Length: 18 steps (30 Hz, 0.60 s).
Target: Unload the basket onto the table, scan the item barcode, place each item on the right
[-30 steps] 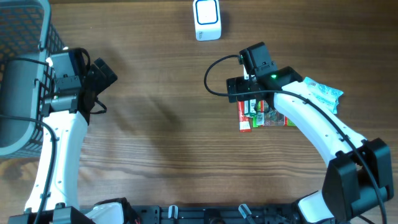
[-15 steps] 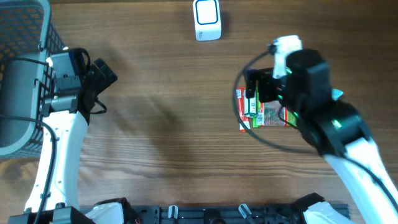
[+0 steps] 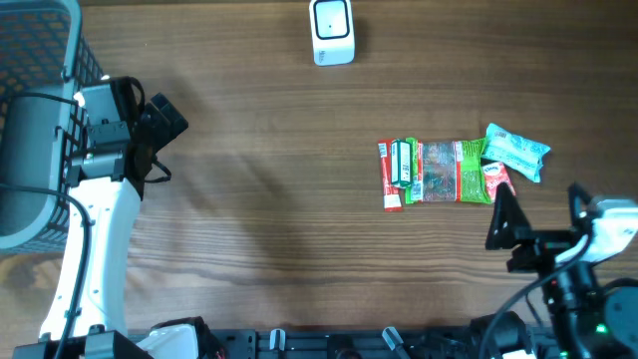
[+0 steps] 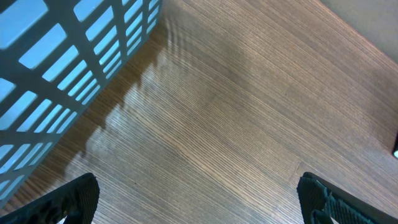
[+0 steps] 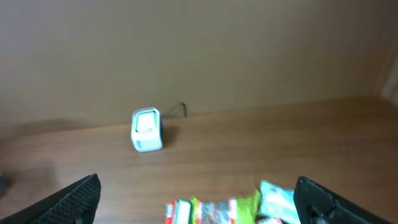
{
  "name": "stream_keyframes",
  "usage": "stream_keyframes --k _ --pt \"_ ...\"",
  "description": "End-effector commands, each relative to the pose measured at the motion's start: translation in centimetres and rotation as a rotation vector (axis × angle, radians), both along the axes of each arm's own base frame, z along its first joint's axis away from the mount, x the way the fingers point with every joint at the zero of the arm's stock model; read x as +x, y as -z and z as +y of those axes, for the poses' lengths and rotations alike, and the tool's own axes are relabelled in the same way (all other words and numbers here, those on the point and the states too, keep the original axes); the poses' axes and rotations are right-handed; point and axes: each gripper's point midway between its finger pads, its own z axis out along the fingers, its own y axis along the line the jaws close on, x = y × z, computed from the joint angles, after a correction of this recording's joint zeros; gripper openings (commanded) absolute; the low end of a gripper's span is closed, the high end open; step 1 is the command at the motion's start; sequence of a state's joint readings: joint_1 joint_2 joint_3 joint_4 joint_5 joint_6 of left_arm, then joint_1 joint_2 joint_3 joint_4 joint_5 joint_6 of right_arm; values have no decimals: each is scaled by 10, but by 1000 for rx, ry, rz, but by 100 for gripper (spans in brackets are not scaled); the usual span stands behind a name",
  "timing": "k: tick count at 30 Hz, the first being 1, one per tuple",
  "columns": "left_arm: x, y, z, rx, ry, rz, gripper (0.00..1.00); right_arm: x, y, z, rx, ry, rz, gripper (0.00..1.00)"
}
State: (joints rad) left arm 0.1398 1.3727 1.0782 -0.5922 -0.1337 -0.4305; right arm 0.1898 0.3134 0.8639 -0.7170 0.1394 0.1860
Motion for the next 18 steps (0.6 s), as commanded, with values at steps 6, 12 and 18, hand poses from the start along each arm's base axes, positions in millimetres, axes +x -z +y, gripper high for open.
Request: stream_keyframes --k 6,12,18 --pt "1 -2 3 11 -5 -2 100 18 12 6 58 -20 -333 100" --pt "1 -2 3 11 -5 -2 100 6 -12 4 88 -24 -564 100" --pt "1 -2 3 11 -5 -2 100 11 -7 8 90 -44 -610 100"
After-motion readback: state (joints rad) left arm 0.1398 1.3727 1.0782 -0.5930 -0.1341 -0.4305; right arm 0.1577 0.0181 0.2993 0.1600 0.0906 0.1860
